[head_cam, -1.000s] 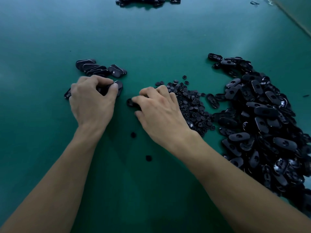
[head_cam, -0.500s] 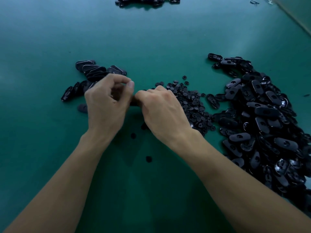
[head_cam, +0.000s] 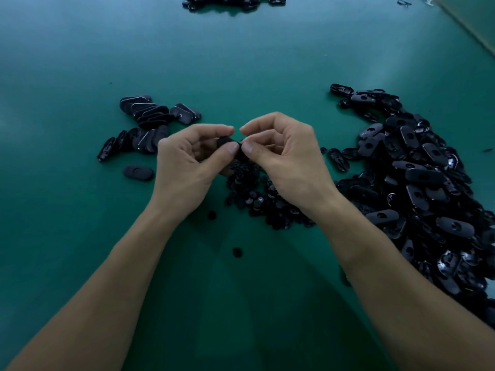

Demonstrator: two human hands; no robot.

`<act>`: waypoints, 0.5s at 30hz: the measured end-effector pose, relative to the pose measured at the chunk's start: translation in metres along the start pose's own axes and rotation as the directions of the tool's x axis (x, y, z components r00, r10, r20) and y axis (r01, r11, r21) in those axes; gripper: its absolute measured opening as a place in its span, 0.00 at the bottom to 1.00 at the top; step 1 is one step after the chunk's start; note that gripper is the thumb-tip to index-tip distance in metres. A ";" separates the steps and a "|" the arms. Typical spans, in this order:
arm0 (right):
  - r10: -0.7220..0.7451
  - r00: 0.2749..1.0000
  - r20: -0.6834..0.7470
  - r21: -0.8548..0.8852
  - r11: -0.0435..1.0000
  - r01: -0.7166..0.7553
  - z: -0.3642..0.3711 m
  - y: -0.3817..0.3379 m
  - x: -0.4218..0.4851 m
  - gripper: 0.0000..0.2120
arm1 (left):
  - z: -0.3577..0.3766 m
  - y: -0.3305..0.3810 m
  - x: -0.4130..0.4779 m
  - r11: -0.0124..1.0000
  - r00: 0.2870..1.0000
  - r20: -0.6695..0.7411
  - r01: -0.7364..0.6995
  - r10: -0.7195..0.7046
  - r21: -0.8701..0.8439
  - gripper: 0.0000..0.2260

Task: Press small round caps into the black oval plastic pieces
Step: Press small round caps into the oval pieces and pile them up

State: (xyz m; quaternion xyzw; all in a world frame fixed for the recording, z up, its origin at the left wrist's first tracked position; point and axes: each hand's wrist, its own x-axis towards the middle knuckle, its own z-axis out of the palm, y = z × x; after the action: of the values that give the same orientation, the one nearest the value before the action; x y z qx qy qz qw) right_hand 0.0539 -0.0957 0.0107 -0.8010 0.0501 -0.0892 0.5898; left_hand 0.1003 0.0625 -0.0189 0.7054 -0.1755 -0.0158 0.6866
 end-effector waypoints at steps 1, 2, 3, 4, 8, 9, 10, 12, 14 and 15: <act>-0.004 1.000 -0.010 -0.012 1.000 0.003 -0.001 0.001 0.000 0.09 | 0.000 0.000 0.000 1.000 1.000 0.004 0.009 -0.009 -0.006 0.08; -0.008 1.000 -0.023 -0.022 1.000 0.008 -0.002 0.001 0.000 0.10 | 0.000 0.000 0.000 1.000 1.000 0.009 0.019 -0.019 -0.013 0.09; -0.014 0.999 -0.038 -0.028 1.000 0.013 -0.002 0.001 0.000 0.11 | 0.000 0.000 0.000 0.999 0.999 0.013 0.032 -0.032 -0.028 0.09; -0.018 0.998 -0.052 -0.031 0.999 0.016 -0.003 0.001 0.001 0.12 | 0.000 0.000 0.000 0.998 0.999 0.015 0.048 -0.047 -0.051 0.08; -0.024 0.995 -0.094 -0.069 0.998 0.017 -0.010 0.001 0.005 0.10 | 0.001 0.001 0.000 0.987 0.995 -0.015 0.091 -0.094 -0.136 0.07; -0.035 0.995 -0.093 -0.136 0.990 0.022 -0.012 0.001 0.005 0.09 | 0.001 0.001 0.000 0.984 0.995 -0.028 0.095 -0.101 -0.150 0.06; -0.049 0.996 -0.080 -0.233 0.972 0.029 -0.015 0.001 0.004 0.08 | 0.001 0.002 -0.001 0.981 0.993 -0.042 0.098 -0.107 -0.166 0.06; -0.051 0.999 -0.021 -0.427 0.903 0.037 -0.020 0.002 0.002 0.07 | 0.001 0.002 0.000 0.976 0.990 -0.073 0.103 -0.119 -0.194 0.06; -0.031 0.998 0.054 -0.566 0.822 0.056 -0.023 0.003 -0.001 0.10 | 0.001 0.003 0.000 0.974 0.987 -0.099 0.102 -0.124 -0.200 0.05; -0.022 0.996 0.091 -0.618 0.782 0.074 -0.023 0.003 -0.002 0.10 | 0.001 0.003 0.000 0.975 0.986 -0.107 0.101 -0.124 -0.196 0.05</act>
State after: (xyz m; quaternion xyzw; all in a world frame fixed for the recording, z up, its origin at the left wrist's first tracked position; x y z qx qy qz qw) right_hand 0.0471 -0.1175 0.0144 -0.9543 0.0330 -0.0509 0.2926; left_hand 0.0999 0.0619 -0.0163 0.6452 -0.0916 -0.0294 0.7579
